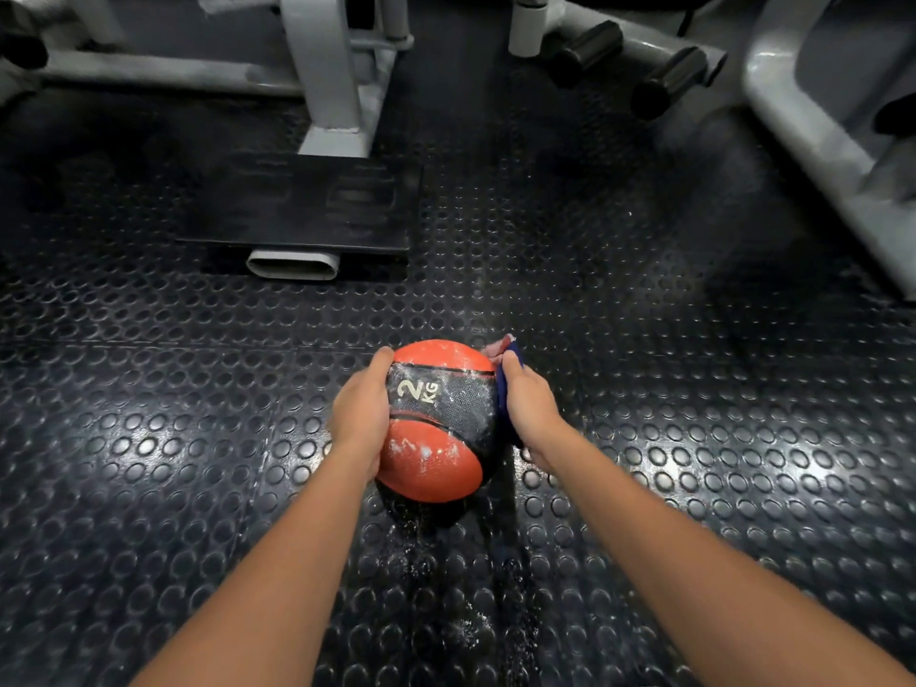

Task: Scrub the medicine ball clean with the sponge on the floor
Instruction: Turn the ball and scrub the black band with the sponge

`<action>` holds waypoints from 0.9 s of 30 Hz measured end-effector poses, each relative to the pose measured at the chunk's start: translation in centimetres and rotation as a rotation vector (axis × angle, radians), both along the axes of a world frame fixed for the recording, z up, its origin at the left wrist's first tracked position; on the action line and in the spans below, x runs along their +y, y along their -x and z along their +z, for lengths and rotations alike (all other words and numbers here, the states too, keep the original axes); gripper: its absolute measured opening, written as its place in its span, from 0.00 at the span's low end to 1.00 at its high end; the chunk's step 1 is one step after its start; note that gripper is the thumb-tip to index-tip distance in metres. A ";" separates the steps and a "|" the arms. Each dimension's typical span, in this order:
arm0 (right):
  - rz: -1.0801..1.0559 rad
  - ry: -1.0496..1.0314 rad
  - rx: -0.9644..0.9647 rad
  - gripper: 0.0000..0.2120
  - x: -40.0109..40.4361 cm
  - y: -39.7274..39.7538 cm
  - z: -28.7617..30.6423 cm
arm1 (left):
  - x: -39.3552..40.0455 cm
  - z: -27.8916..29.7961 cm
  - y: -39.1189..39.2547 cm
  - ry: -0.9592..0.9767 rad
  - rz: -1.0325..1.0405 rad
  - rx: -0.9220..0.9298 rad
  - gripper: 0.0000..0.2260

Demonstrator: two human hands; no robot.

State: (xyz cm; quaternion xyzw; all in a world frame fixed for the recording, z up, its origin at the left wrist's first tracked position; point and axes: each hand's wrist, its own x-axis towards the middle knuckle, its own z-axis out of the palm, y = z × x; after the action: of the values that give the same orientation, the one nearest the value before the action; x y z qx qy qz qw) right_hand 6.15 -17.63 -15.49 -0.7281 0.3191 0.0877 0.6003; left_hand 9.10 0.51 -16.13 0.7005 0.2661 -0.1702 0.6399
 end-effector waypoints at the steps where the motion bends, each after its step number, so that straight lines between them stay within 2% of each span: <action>1: 0.010 0.010 0.035 0.22 -0.1 -0.3 0.3 | -0.1 -0.1 -0.2 -0.005 -0.007 0.002 0.28; 4: 0.047 0.112 -0.054 0.22 0.2 -0.5 1.2 | -0.2 -0.3 -0.5 -0.008 -0.014 0.011 0.33; 7: 0.079 0.116 -0.164 0.19 0.8 1.0 0.9 | 0.3 -0.6 -0.5 0.011 -0.005 0.015 0.34; 9: 0.019 0.059 -0.111 0.21 0.4 1.3 -0.4 | 0.5 -0.9 -0.4 0.028 -0.016 0.012 0.35; 12: -0.044 -0.013 0.077 0.25 -0.9 1.2 -2.2 | 0.3 -1.3 -0.7 0.005 -0.018 0.013 0.38; 15: -0.014 0.006 0.034 0.24 -0.9 1.2 -1.6 | 0.3 -2.1 -1.2 -0.005 -0.028 0.005 0.43; 18: 0.015 0.032 -0.139 0.20 -0.1 1.3 -0.3 | 0.4 -1.1 -1.0 0.009 -0.039 0.001 0.37; 21: 0.065 0.125 -0.222 0.21 0.6 1.6 0.1 | 0.8 -0.8 -0.6 0.039 -0.051 0.012 0.30; 25: 0.115 0.195 -0.338 0.18 0.9 1.5 0.8 | 0.9 -0.8 -0.3 0.063 -0.034 0.011 0.28; 27: 0.126 0.177 -0.328 0.16 0.9 1.3 0.4 | 0.8 -0.8 -0.3 0.063 -0.032 0.007 0.26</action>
State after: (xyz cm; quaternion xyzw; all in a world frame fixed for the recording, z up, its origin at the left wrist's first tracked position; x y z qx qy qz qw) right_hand 4.83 -16.75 -15.11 -0.8012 0.1774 -0.0232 0.5711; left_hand 9.40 1.34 -16.96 0.6835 0.2514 -0.1912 0.6580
